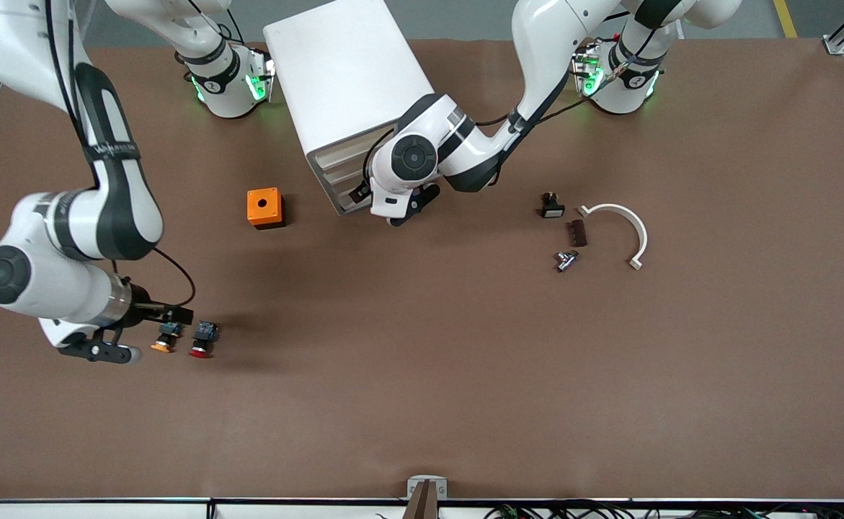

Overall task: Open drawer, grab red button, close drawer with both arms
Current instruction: 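Open the right gripper while the left gripper pushes the drawer shut, then push the drawer fully into the cabinet with the left gripper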

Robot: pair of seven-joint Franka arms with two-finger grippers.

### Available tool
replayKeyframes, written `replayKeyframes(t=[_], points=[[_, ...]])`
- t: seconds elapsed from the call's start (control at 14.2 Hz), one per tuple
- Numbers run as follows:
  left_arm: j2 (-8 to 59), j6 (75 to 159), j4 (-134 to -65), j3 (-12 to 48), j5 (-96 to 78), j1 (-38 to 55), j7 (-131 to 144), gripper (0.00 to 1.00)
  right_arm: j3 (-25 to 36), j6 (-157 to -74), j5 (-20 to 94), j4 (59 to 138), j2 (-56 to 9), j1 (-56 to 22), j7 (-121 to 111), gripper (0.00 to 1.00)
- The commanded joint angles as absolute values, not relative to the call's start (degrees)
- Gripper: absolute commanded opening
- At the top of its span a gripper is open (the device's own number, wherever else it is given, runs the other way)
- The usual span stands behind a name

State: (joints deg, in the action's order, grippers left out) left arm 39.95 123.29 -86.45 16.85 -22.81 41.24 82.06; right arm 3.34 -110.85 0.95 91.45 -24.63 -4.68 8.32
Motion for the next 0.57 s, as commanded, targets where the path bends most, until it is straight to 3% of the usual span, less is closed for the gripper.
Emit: replayKeyframes(t=[0.0, 0.49], points=[[39.29, 123.57, -87.10, 17.05, -24.26, 41.22, 82.62, 0.99, 3.43, -103.82, -0.44, 91.58, -19.00, -3.17, 4.49, 1.00], [39.46, 123.93, -86.93, 16.96, -24.17, 40.35, 81.74, 1.00, 3.34, -91.16, -0.70, 91.15, -6.25, -0.44, 1.58, 1.00]])
